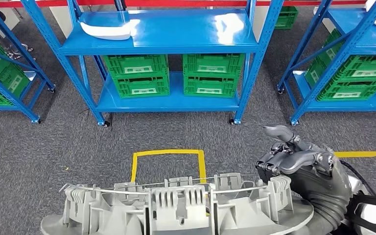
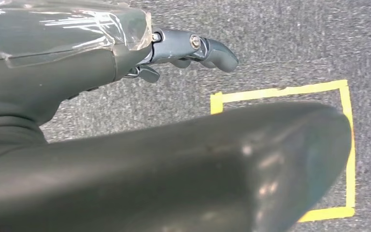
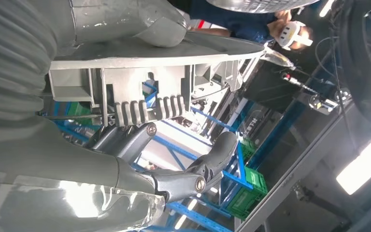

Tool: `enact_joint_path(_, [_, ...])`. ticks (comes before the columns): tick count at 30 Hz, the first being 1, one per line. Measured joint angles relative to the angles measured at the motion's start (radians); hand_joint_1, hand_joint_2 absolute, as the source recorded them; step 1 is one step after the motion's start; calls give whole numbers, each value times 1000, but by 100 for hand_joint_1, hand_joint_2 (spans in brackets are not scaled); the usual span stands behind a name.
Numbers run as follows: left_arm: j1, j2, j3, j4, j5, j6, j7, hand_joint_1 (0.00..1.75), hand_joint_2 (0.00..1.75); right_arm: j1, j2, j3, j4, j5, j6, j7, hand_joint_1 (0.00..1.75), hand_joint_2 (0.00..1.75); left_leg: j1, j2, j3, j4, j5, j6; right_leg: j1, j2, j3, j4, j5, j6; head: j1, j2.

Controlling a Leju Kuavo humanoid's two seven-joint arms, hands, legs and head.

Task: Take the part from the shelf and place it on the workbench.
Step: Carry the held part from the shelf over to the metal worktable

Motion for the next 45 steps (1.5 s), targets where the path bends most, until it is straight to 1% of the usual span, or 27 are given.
enact_joint_path(1, [1, 0, 0, -7, 7, -3, 6, 0, 0, -1, -1, -1, 0, -6, 2, 0, 175, 175, 3, 0, -22, 16, 7, -6, -6, 0, 50, -61, 11, 13, 0, 0])
enact_joint_path(3, [5, 1, -1, -22, 20, -6, 16, 0, 0, -1, -2, -5, -2, -14, 6, -3, 175, 175, 6, -1, -60, 49, 17, -21, -6, 1, 140, -199, -14, 10, 1, 0])
enact_joint_path(5, [13, 1, -1, -36, 29, -8, 21, 0, 0, 1, -2, -13, -4, -18, 10, -9, 175, 175, 7, -2, -79, 61, 33, -34, 2, 2, 161, -255, -41, -13, 2, 0])
enact_joint_path(7, [24, 1, -2, -46, 33, -12, 23, 0, 0, 6, -3, -20, -5, -20, 12, -15, 175, 175, 13, -3, -88, 62, 36, -45, 2, 0, 142, -252, -26, -34, 2, 0])
enact_joint_path(9, [33, 0, -3, -54, 35, -21, 24, 0, 0, 11, -4, -25, -6, -19, 13, -18, 175, 175, 17, -6, -104, 114, -36, -56, 0, -1, 122, -253, -3, -49, 0, 0])
enact_joint_path(11, [36, 0, -4, -61, 35, -26, 24, 0, 0, 15, -4, -32, -8, -18, 14, -20, 175, 175, 17, -8, -129, 236, -144, -63, 3, -1, 99, -251, 22, -55, -1, 0])
enact_joint_path(12, [35, 0, -4, -63, 35, -27, 24, 0, 0, 18, -4, -36, -8, -17, 14, -20, 175, 175, 17, -8, -136, 297, -173, -64, 6, -1, 85, -250, 33, -55, -1, 0])
enact_joint_path(13, [35, 1, -5, -64, 35, -27, 24, 0, 0, 20, -4, -38, -8, -16, 14, -20, 175, 175, 17, -9, -132, 337, -181, -63, 8, -1, 71, -249, 44, -55, -1, 0])
enact_joint_path(14, [35, 1, -6, -64, 34, -27, 24, 0, 0, 22, -4, -40, -9, -15, 14, -20, 175, 175, 17, -9, -111, 342, -168, -60, 11, -1, 57, -248, 54, -55, -1, 0])
enact_joint_path(16, [34, 1, -8, -65, 29, -27, 20, 0, 0, 25, -4, -43, -12, -10, 14, -18, 175, 175, 12, -13, -18, 247, -126, -42, 16, 1, 34, -247, 74, -54, -1, 0])
enact_joint_path(18, [32, 2, -9, -67, 18, -27, 10, 0, 0, 26, -2, -47, -19, 0, 15, -15, 175, 175, 3, -18, 93, 95, -130, -21, 19, 2, 21, -248, 93, -48, -1, 0])
enact_joint_path(20, [28, 4, -9, -70, -1, -26, -5, 0, 0, 26, 0, -49, -25, 11, 17, -14, 175, 175, -7, -20, 135, 21, -146, -10, 14, 0, 16, -254, 112, -36, -2, 0])
enact_joint_path(22, [22, 3, -7, -69, -23, -26, -21, 0, 0, 26, 1, -51, -29, 19, 17, -13, 175, 175, -12, -17, 124, 6, -121, -3, 10, 0, 9, -257, 124, -26, -4, 0])
enact_joint_path(23, [18, 2, -6, -68, -32, -25, -28, 0, 0, 26, 1, -52, -31, 21, 17, -13, 175, 175, -11, -15, 116, -2, -105, 2, 11, 1, 1, -246, 110, -28, -3, 0])
enact_joint_path(26, [7, -2, -3, -65, -53, -26, -43, 0, 0, 27, 1, -57, -35, 24, 16, -15, 175, 175, -7, -10, 75, -13, -61, 10, 11, 2, -42, -103, -18, -43, 2, 0])
enact_joint_path(27, [4, -3, -1, -63, -62, -26, -49, 0, 0, 29, 0, -59, -35, 26, 16, -17, 175, 175, -7, -9, 58, -10, -48, 10, 10, 2, -55, -37, -51, -41, 2, 0])
enact_joint_path(28, [1, -5, 1, -61, -71, -27, -54, 0, 0, 31, 0, -60, -35, 28, 16, -19, 175, 175, -7, -8, 40, -6, -36, 9, 8, 2, -58, 12, -62, -32, 2, 0])
enact_joint_path(29, [-1, -5, 3, -59, -79, -28, -59, 0, 0, 33, 0, -60, -35, 31, 16, -21, 175, 175, -6, -6, 22, -1, -25, 7, 7, 3, -46, 31, -51, -18, 2, 0])
enact_joint_path(30, [-4, -6, 6, -57, -85, -29, -63, 0, 0, 34, -1, -61, -35, 33, 16, -23, 175, 175, -4, -6, 2, 8, -16, 3, 5, 2, -17, 13, -27, -3, 2, 0])
enact_joint_path(32, [-9, -6, 11, -54, -92, -30, -69, 0, 0, 35, -1, -63, -36, 35, 16, -24, 175, 175, -2, -6, -35, 32, -3, -7, 1, 2, 82, -113, 0, 13, 3, 0])
enact_joint_path(34, [-13, -6, 16, -52, -98, -30, -75, 0, 0, 36, -1, -65, -39, 38, 16, -27, 175, 175, -2, -6, -62, 53, 9, -18, 5, 3, 154, -234, -21, 3, 2, 0])
enact_joint_path(35, [-14, -5, 19, -51, -101, -30, -78, 0, 0, 37, -1, -66, -41, 40, 16, -29, 175, 175, -3, -6, -69, 57, 17, -23, 9, 3, 164, -259, -33, -6, 1, 0])
enact_joint_path(37, [-16, -3, 26, -47, -108, -29, -87, 0, 0, 37, -2, -66, -42, 42, 16, -34, 175, 175, 0, -7, -79, 58, 27, -33, 10, 3, 152, -263, -25, -22, 2, 0])
enact_joint_path(39, [-17, 0, 33, -41, -115, -29, -96, 0, 0, 37, -3, -66, -43, 44, 16, -39, 175, 175, 5, -10, -94, 90, -19, -47, 6, 1, 136, -263, -6, -41, 0, 0])
enact_joint_path(42, [-27, 4, 45, -32, -121, -29, -103, 0, 0, 37, -3, -65, -43, 45, 17, -45, 175, 175, 13, -13, -133, 267, -156, -63, 5, -1, 104, -262, 23, -51, -1, 0])
enact_joint_path(43, [-31, 4, 50, -29, -122, -28, -104, 0, 0, 37, -3, -64, -43, 46, 18, -48, 175, 175, 15, -13, -140, 324, -180, -65, 5, -1, 92, -261, 33, -50, -1, 0])
enact_joint_path(45, [-36, 5, 56, -24, -124, -28, -106, 0, 0, 37, -3, -62, -43, 47, 18, -52, 175, 175, 17, -13, -107, 339, -162, -65, 6, -1, 67, -259, 50, -46, -1, 0])
